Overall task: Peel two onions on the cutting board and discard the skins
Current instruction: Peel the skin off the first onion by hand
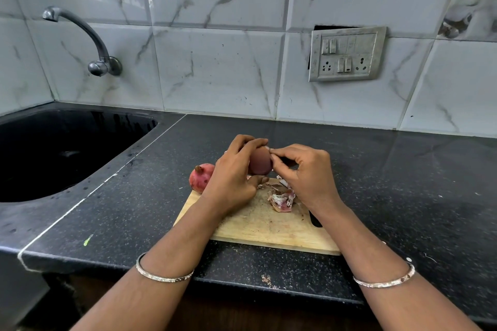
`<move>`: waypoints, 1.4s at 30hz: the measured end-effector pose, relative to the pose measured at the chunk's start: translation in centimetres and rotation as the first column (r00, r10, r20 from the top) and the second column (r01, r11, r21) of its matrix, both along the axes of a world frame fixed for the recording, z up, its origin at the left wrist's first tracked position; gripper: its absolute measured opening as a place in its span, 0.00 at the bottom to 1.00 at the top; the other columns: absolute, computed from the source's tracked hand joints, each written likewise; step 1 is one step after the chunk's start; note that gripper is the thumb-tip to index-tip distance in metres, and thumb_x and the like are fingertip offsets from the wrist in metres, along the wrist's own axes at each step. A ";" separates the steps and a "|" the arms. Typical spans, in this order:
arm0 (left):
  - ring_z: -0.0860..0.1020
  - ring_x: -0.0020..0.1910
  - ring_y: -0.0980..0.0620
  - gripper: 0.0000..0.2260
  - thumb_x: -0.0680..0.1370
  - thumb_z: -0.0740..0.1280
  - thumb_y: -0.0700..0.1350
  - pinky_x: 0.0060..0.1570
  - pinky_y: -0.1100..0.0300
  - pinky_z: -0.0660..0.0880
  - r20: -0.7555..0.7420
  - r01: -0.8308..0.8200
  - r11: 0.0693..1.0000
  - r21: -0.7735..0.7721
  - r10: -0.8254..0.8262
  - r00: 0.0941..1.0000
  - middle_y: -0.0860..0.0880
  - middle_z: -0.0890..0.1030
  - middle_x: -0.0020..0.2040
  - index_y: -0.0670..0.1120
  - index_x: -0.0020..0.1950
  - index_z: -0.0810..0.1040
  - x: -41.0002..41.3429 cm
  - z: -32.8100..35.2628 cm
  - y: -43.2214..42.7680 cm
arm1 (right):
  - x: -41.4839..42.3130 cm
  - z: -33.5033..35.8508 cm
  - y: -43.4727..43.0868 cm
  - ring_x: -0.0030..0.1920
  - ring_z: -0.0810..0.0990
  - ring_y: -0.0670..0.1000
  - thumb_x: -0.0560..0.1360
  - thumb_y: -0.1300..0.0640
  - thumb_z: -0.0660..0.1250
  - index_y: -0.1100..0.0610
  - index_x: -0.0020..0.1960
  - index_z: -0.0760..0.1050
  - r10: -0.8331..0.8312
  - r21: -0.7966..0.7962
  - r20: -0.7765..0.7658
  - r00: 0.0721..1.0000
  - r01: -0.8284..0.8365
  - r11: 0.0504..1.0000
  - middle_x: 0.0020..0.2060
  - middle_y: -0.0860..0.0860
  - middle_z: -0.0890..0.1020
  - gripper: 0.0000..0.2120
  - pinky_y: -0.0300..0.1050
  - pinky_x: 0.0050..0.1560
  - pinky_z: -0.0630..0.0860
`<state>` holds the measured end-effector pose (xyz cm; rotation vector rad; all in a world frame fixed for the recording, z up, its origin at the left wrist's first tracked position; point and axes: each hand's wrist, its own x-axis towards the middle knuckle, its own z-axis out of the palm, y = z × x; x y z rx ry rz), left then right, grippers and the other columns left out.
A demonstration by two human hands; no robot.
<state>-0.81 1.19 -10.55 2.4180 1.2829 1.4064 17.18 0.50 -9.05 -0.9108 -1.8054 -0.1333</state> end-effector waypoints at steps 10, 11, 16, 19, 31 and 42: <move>0.75 0.59 0.55 0.32 0.70 0.79 0.43 0.59 0.54 0.77 0.013 0.023 1.000 -0.001 -0.023 1.000 0.53 0.72 0.65 0.49 0.72 0.73 0.1 0.1 -0.3 | -0.8 0.1 -0.4 0.35 0.79 0.51 0.75 0.60 0.70 0.60 0.44 0.82 -0.189 0.170 0.136 0.973 0.165 0.971 0.36 0.51 0.82 0.04 0.48 0.35 0.78; 0.74 0.59 0.56 0.32 0.70 0.79 0.43 0.60 0.54 0.77 0.013 0.024 1.000 -0.002 -0.024 1.000 0.53 0.72 0.65 0.49 0.72 0.73 0.1 0.1 -0.4 | -0.7 0.1 -0.4 0.35 0.79 0.51 0.75 0.60 0.70 0.60 0.44 0.82 -0.188 0.162 0.129 0.974 0.166 0.973 0.36 0.52 0.82 0.03 0.48 0.35 0.78; 0.73 0.58 0.58 0.31 0.71 0.79 0.46 0.60 0.58 0.76 0.031 0.036 0.999 -0.002 -0.036 0.999 0.54 0.71 0.65 0.50 0.72 0.73 0.3 0.3 -0.6 | -0.4 0.0 -0.2 0.36 0.78 0.50 0.75 0.61 0.72 0.60 0.45 0.80 -0.162 0.056 0.043 0.986 0.160 0.986 0.38 0.50 0.81 0.02 0.48 0.37 0.77; 0.74 0.58 0.59 0.31 0.70 0.80 0.46 0.58 0.56 0.78 0.072 0.058 0.998 0.006 -0.058 0.996 0.55 0.71 0.63 0.50 0.70 0.72 0.3 0.4 -0.6 | -0.1 0.1 0.1 0.37 0.79 0.50 0.74 0.63 0.73 0.59 0.44 0.80 -0.173 0.026 0.000 0.985 0.173 0.985 0.38 0.50 0.82 0.02 0.52 0.38 0.79; 0.74 0.57 0.60 0.29 0.71 0.79 0.43 0.58 0.66 0.75 0.102 0.076 0.997 -0.010 -0.074 0.992 0.54 0.70 0.62 0.48 0.68 0.71 0.3 0.2 -0.3 | 0.3 0.6 -0.2 0.40 0.81 0.44 0.76 0.62 0.68 0.57 0.48 0.84 -0.076 -0.065 -0.050 0.996 0.073 0.995 0.40 0.46 0.84 0.05 0.46 0.42 0.80; 0.74 0.58 0.60 0.30 0.70 0.79 0.43 0.57 0.70 0.73 0.093 0.070 0.997 -0.008 -0.069 0.993 0.55 0.70 0.62 0.48 0.68 0.71 0.2 0.2 -0.3 | 0.3 0.7 -0.2 0.43 0.84 0.41 0.75 0.56 0.76 0.55 0.50 0.87 -0.004 -0.168 -0.141 0.990 -0.020 0.986 0.42 0.45 0.87 0.05 0.39 0.46 0.81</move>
